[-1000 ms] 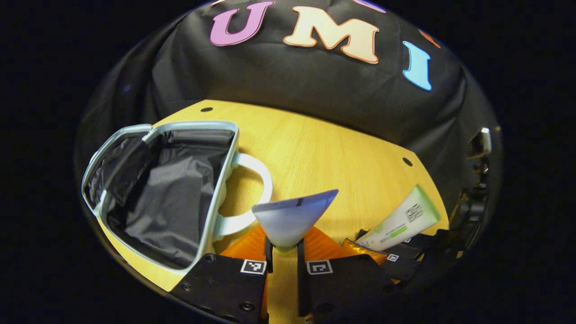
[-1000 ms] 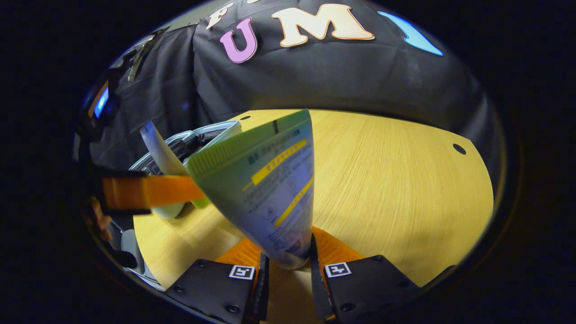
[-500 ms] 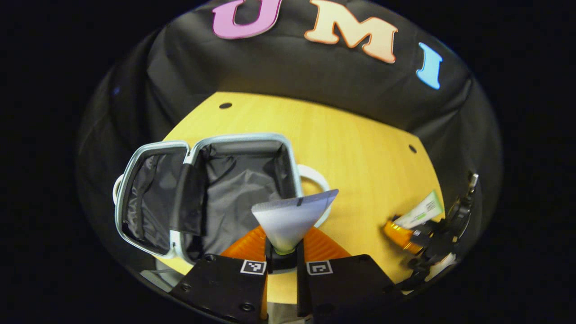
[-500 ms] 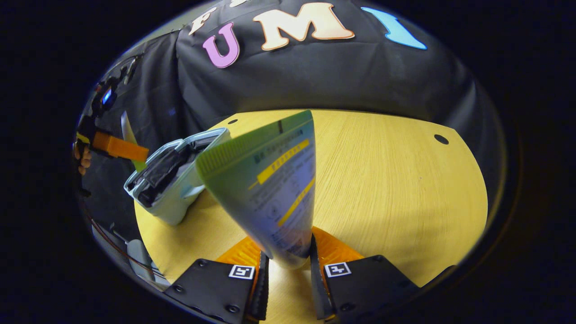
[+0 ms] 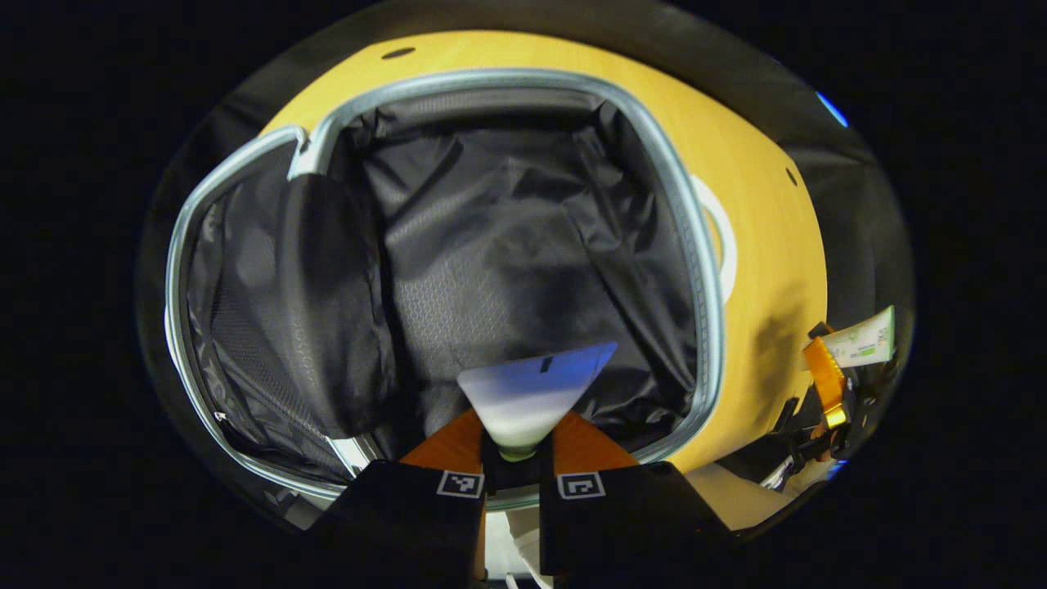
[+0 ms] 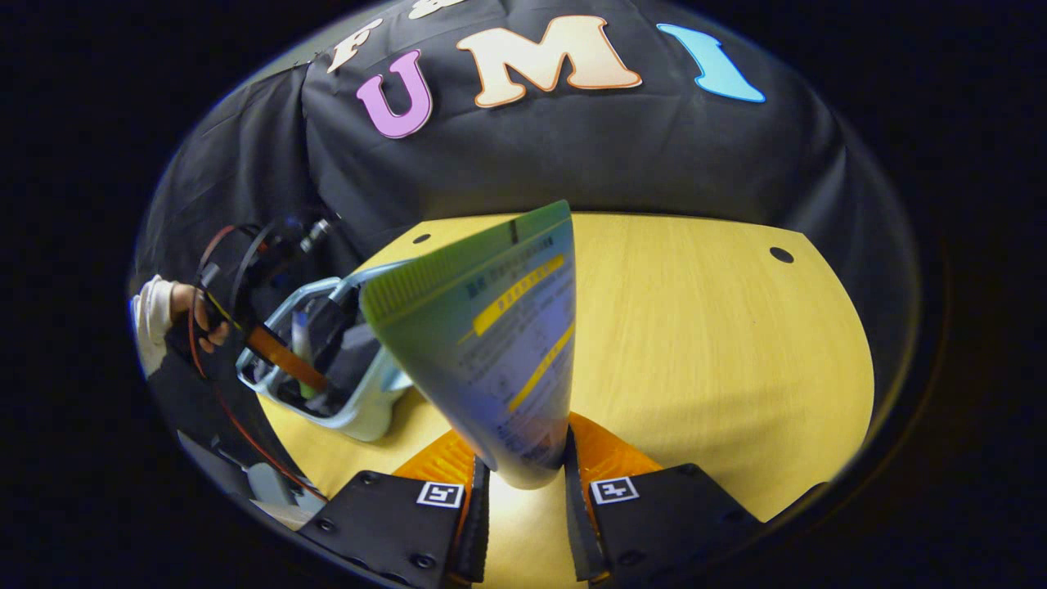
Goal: First open the suitcase, pack the skin care products into it, and then close the suitcase.
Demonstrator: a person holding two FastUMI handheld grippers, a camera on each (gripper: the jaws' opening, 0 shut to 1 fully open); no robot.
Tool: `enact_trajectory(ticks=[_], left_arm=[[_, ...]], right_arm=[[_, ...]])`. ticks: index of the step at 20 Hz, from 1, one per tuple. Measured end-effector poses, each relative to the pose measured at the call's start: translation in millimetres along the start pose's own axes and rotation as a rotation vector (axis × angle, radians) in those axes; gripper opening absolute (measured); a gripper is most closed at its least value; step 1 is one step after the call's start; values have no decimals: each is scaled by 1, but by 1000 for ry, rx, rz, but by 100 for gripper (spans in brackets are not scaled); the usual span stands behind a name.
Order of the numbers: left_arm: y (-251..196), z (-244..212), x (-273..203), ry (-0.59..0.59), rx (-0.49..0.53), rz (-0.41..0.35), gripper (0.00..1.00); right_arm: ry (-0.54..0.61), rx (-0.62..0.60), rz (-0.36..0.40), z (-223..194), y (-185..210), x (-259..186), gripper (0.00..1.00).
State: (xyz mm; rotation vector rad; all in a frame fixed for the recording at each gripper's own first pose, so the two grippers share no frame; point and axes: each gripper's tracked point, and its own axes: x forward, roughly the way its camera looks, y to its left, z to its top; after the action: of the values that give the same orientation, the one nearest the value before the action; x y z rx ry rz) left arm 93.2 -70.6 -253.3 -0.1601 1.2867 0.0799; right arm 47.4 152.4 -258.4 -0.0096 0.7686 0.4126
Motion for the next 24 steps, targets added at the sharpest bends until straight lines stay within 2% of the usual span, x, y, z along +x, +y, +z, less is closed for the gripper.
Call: enact_trajectory(ticks=[1,3,5,6,7,9,10,12,14,16,18,19,20,21,22,23,24], left_arm=[[6,-1,3,18,14,2,19],[13,1,8,40,26,-9,19],[12,4,6,44,25,-46,22],[13,4,6,38,26,-59,31],[13,5,3,28,25,-72,29],[8,3,-11,-2,9,-123,58],[6,2,-19,-25,7,-144,72],[7,0,-41,-83,12,-182,85],[19,-5,-63,-139,7,-183,90],[36,-16,-83,-170,-3,-183,90],[59,-25,-102,-198,-31,-181,90],[69,-28,-109,-213,-44,-181,91],[83,-31,-116,-229,-60,-175,91],[98,-33,-124,-247,-79,-163,91],[114,-35,-131,-265,-104,-150,91],[130,-36,-141,-283,-142,-138,91],[150,-36,-153,-298,-183,-131,91]], right_arm=[[3,8,13,6,16,-1,39],[9,13,44,19,49,-2,42],[30,18,90,27,86,3,42],[44,13,107,30,101,9,41],[61,5,120,31,116,14,38],[113,-11,151,27,143,27,38],[153,-14,172,23,157,34,42],[227,-8,216,12,178,42,42],[309,24,275,3,202,51,42],[400,55,305,-13,217,60,41],[495,53,284,-33,217,72,42],[532,44,275,-45,222,81,37],[556,35,268,-52,225,88,37],[578,27,253,-58,225,93,42],[591,21,234,-62,224,97,42],[601,19,208,-67,222,101,37],[613,18,190,-71,220,105,42]])
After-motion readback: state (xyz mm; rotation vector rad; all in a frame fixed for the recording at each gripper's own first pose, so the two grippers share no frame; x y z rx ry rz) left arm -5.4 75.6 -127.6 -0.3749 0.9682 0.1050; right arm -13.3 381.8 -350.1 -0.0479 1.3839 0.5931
